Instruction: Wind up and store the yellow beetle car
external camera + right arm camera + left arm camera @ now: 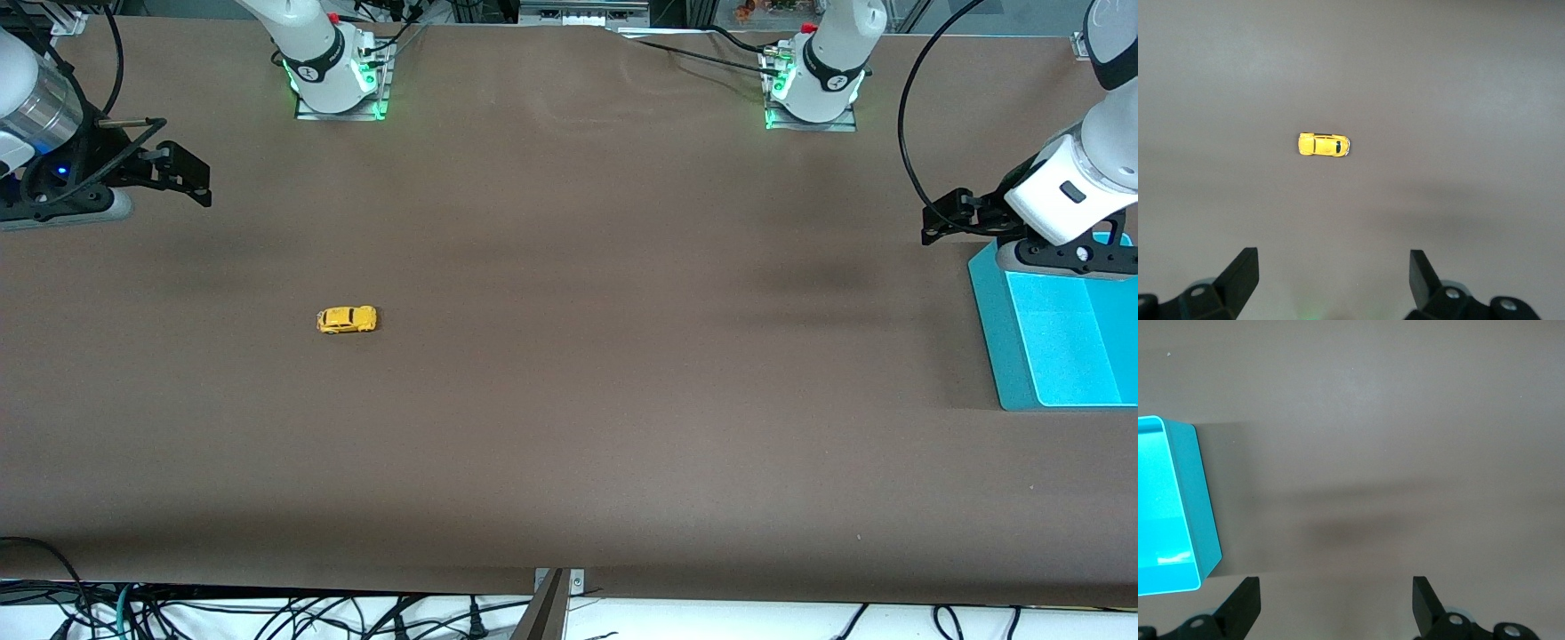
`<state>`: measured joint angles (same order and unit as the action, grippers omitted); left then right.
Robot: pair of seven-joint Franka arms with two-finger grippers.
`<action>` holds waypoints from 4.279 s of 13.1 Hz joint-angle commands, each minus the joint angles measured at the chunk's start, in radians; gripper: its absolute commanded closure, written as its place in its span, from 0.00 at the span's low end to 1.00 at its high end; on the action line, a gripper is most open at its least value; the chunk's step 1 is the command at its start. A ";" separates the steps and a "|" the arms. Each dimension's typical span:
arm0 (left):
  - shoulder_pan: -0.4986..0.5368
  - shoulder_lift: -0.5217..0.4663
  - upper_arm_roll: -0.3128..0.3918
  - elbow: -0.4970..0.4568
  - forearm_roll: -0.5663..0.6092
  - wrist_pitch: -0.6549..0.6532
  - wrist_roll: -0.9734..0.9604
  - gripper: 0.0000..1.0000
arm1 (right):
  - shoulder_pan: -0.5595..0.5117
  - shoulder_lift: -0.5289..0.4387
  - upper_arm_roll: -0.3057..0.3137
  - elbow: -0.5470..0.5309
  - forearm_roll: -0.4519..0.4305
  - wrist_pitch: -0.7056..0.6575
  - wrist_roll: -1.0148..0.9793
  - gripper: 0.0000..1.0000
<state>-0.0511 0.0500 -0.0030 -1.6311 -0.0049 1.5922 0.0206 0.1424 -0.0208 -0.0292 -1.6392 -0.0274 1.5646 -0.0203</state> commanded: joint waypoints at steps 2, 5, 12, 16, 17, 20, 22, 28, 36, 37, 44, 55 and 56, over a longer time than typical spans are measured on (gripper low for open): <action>0.002 0.011 -0.003 0.027 0.016 -0.018 -0.007 0.00 | 0.002 -0.014 0.002 -0.025 0.007 -0.005 0.014 0.00; 0.002 0.011 -0.003 0.027 0.016 -0.018 0.001 0.00 | 0.002 -0.013 0.000 -0.033 0.009 0.002 0.014 0.00; -0.004 0.011 -0.003 0.027 0.017 -0.018 -0.007 0.00 | 0.016 0.028 0.026 -0.053 0.015 0.012 0.005 0.00; -0.009 0.011 -0.006 0.028 0.019 -0.017 -0.004 0.00 | 0.017 0.019 0.038 -0.174 0.015 0.136 0.014 0.00; -0.009 0.011 -0.006 0.028 0.017 -0.017 -0.005 0.00 | 0.017 0.024 0.040 -0.180 0.015 0.143 0.014 0.00; -0.009 0.011 -0.006 0.028 0.017 -0.017 -0.005 0.00 | 0.017 0.030 0.054 -0.220 0.012 0.195 -0.019 0.00; -0.009 0.011 -0.006 0.028 0.017 -0.017 -0.007 0.00 | 0.017 0.030 0.072 -0.275 0.014 0.251 -0.113 0.00; -0.009 0.016 -0.006 0.028 0.017 -0.015 -0.011 0.00 | 0.017 0.105 0.075 -0.330 0.017 0.345 -0.511 0.00; -0.010 0.016 -0.008 0.028 0.017 -0.015 -0.011 0.00 | 0.016 0.323 0.083 -0.334 0.017 0.569 -0.999 0.00; -0.010 0.016 -0.009 0.028 0.017 -0.015 -0.011 0.00 | 0.017 0.344 0.083 -0.346 0.015 0.604 -1.029 0.00; -0.010 0.016 -0.009 0.028 0.017 -0.015 -0.011 0.00 | 0.016 0.375 0.084 -0.538 0.017 0.946 -1.240 0.00; -0.010 0.016 -0.008 0.028 0.017 -0.015 -0.011 0.00 | -0.001 0.407 0.080 -0.620 0.018 1.115 -1.400 0.03; -0.009 0.016 -0.008 0.030 0.019 -0.015 -0.011 0.00 | -0.009 0.413 0.080 -0.620 0.018 1.121 -1.411 0.08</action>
<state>-0.0572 0.0525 -0.0088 -1.6307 -0.0049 1.5922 0.0205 0.1530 0.3921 0.0472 -2.2355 -0.0228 2.6476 -1.3855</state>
